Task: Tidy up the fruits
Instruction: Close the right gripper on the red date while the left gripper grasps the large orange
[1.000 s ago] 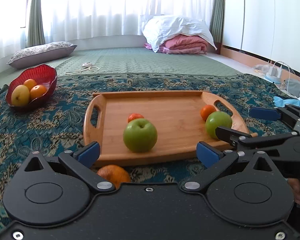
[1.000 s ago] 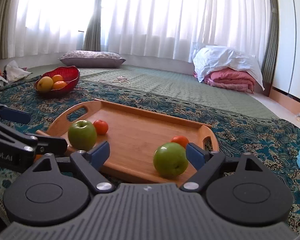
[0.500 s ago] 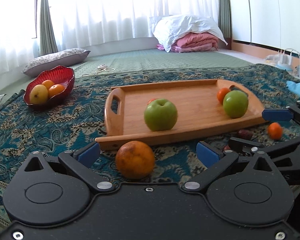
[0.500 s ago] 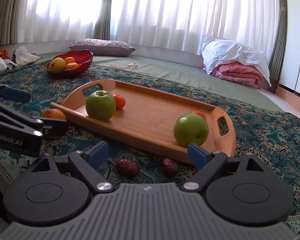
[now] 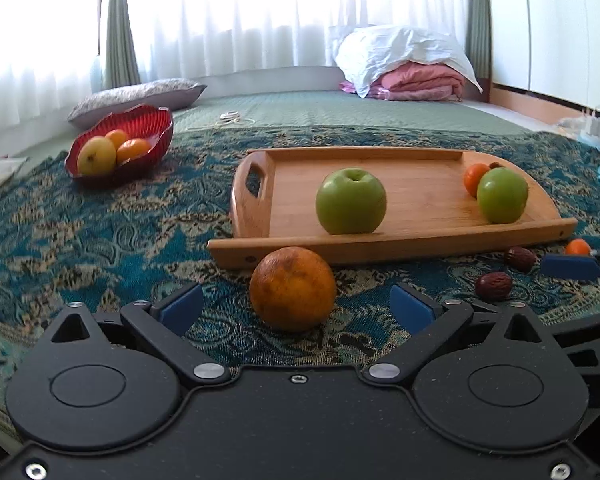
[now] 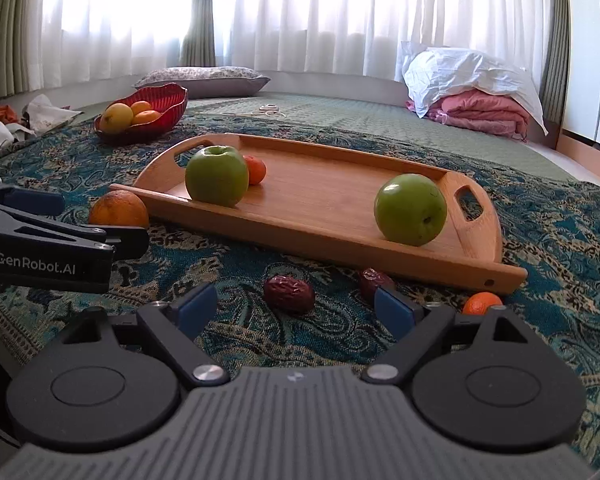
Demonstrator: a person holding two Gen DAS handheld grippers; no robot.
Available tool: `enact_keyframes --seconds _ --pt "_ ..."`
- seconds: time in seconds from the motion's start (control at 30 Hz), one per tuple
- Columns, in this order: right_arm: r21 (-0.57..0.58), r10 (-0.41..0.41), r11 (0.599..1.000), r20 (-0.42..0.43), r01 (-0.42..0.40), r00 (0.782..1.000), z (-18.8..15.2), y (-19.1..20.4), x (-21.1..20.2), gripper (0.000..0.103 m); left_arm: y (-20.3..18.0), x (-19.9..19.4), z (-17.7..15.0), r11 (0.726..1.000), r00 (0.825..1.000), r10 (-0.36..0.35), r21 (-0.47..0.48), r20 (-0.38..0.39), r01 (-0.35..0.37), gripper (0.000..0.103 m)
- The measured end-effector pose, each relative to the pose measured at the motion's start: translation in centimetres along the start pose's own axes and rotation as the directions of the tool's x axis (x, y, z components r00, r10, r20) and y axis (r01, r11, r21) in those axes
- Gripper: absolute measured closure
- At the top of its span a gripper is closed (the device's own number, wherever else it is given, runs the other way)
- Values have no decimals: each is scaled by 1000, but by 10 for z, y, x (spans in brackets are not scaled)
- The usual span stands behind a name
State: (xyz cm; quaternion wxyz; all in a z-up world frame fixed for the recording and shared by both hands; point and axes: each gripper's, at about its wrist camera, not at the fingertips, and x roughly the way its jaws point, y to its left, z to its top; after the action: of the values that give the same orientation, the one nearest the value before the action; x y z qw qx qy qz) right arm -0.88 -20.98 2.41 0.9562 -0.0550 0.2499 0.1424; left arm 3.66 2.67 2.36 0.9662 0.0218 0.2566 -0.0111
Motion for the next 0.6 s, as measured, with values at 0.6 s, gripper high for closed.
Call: enact_keyframes --seconds 0.6 --pt "59 -54 997 43 51 998 -5 9 2 47 -3 21 -4 999 1000 8 -38 -3 -8 8"
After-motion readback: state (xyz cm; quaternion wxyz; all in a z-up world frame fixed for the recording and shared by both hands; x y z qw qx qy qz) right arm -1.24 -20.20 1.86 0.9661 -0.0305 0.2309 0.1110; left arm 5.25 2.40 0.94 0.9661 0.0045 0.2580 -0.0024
